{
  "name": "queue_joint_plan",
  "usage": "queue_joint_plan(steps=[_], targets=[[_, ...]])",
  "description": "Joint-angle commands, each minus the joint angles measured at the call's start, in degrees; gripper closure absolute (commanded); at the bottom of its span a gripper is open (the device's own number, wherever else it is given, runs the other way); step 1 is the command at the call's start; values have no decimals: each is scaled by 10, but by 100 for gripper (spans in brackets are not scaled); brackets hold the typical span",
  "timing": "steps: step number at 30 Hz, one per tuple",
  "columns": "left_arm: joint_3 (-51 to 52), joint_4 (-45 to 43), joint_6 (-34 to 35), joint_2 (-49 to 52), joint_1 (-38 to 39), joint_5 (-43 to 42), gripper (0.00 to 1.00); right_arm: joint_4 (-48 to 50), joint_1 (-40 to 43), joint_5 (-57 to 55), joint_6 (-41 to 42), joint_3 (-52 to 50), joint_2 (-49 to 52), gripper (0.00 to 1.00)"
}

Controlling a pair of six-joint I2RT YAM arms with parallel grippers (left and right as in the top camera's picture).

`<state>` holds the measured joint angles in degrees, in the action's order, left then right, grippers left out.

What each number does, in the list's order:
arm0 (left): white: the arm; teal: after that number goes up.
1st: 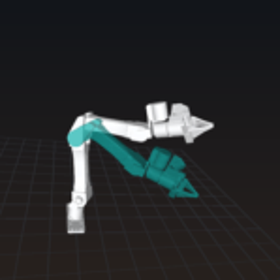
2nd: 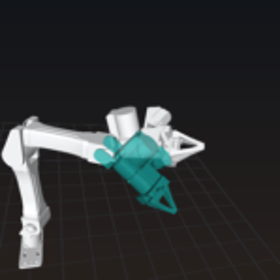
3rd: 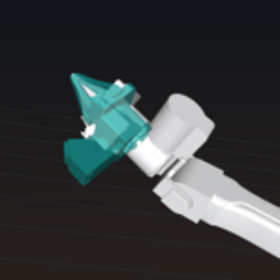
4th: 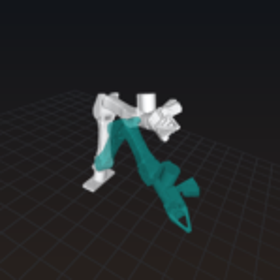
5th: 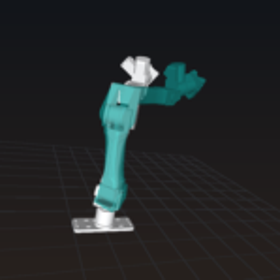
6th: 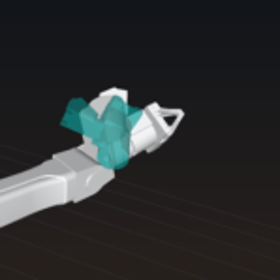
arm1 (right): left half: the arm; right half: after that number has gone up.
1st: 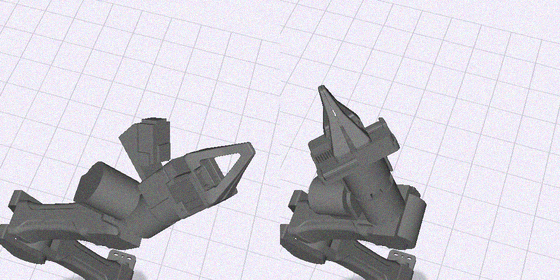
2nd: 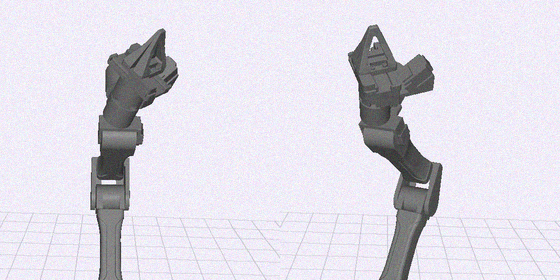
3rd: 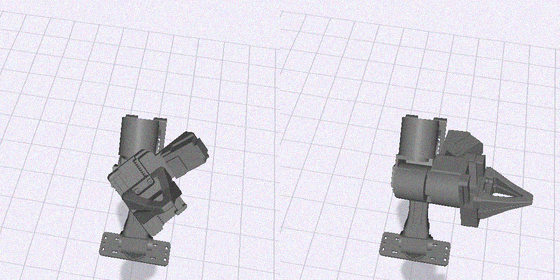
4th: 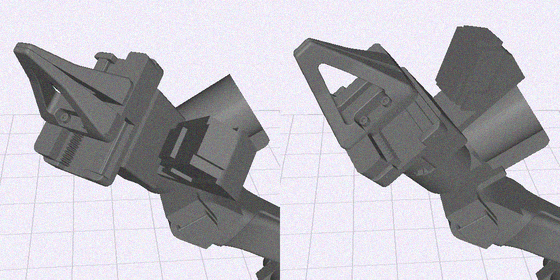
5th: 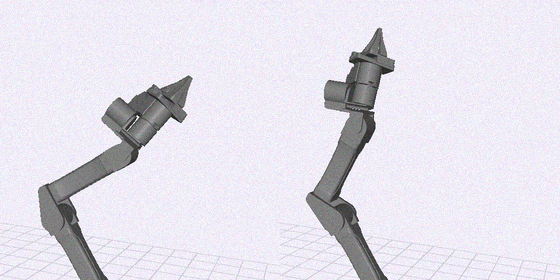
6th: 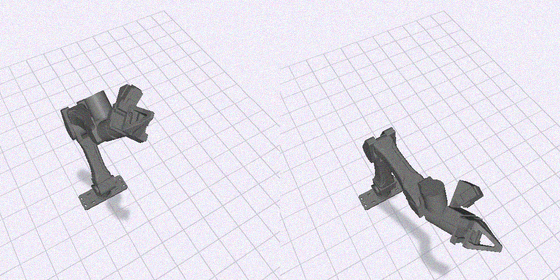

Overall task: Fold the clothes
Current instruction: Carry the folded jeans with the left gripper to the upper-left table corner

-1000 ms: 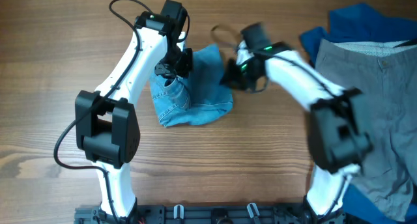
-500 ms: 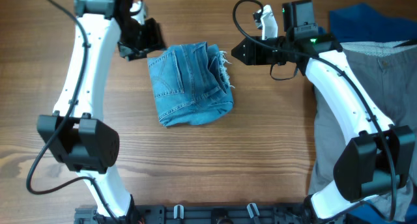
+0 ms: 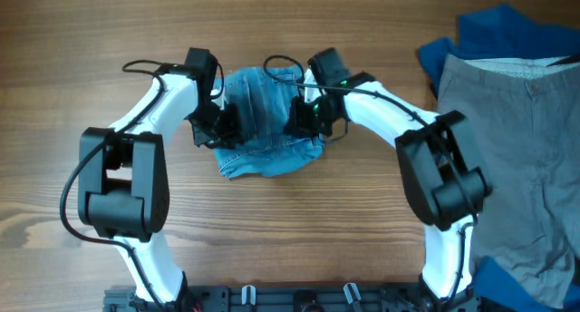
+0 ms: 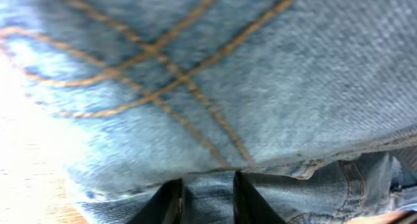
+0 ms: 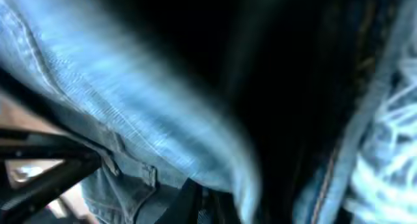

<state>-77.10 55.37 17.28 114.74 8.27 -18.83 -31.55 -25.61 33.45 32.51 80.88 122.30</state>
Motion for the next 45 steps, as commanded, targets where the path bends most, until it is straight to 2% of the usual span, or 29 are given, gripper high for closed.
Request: queue_joint_plan(steps=[1, 3, 5, 7, 9, 12, 13, 14, 15, 17, 20, 22, 23, 24, 25, 26, 27, 28, 29, 33, 35, 36, 38, 39, 42, 44, 45], targets=[[-34, 37, -10, -2, -56, 43, 73, -78, 27, -52, 83, -9, 17, 91], [-90, 82, -34, -11, -80, 39, 68, -107, 35, -52, 57, -9, -1, 89], [-149, 133, -56, -26, -93, 7, 54, -127, 36, -50, -13, -9, -41, 83], [-153, 149, -71, -40, -90, -42, 44, -121, 36, -52, -79, -9, -85, 76], [-151, 171, -106, -41, -74, -86, 44, -116, 36, -75, -116, -9, -129, 74], [-126, 184, -101, -41, -23, -37, 49, -105, 37, -136, -130, -9, -207, 72], [-114, 176, -74, -41, -15, 10, 40, -105, 37, -143, -130, -9, -215, 71], [-94, 157, -43, -41, -10, 55, 33, -105, 37, -144, -130, -9, -223, 68], [-60, 109, -41, -40, -10, 54, 16, -108, 37, -144, -131, -9, -224, 66], [0, 27, -39, -40, -11, 37, 0, -113, 37, -144, -131, -9, -223, 65], [68, -81, -40, -40, -11, 6, 0, -114, 37, -144, -130, -9, -223, 63], [101, -146, -67, -36, -11, -53, 0, -114, 37, -144, -130, -9, -223, 62], [113, -173, -68, -28, -11, -80, 3, -113, 37, -144, -130, -9, -223, 62], [118, -189, -69, -20, -11, -109, 11, -114, 37, -144, -130, -9, -223, 62], [122, -212, -94, -9, -10, -171, 24, -114, 37, -144, -130, -9, -223, 61], [122, -223, -100, -3, -10, -204, 44, -114, 37, -144, -130, -9, -223, 62], [122, -233, -100, -2, -10, -223, 70, -114, 37, -144, -130, -9, -223, 61], [122, -238, -100, -2, -11, -223, 88, -114, 37, -144, -129, -9, -223, 62], [121, -243, -100, -2, -19, -226, 96, -114, 37, -144, -129, -9, -223, 62], [64, -246, -91, -12, -117, -242, 96, -114, 37, -144, -129, -9, -223, 61], [21, -269, -89, -14, -226, -240, 96, -116, 37, -144, -128, -9, -223, 61], [20, -304, -62, -14, -281, -227, 96, -115, 37, -144, -128, -9, -223, 61], [20, -343, -45, -10, -342, -202, 96, -113, 37, -144, -128, -9, -223, 61], [20, -355, -39, -7, -370, -183, 96, -110, 37, -144, -116, -9, -223, 61], [23, -348, 15, -1, -423, -32, 96, -92, 37, -144, -99, -9, -223, 61], [33, -342, 94, 6, -442, 20, 96, -92, 37, -144, -99, -9, -223, 61], [37, -342, 112, 10, -445, 15, 96, -92, 37, -144, -99, -9, -223, 61]])
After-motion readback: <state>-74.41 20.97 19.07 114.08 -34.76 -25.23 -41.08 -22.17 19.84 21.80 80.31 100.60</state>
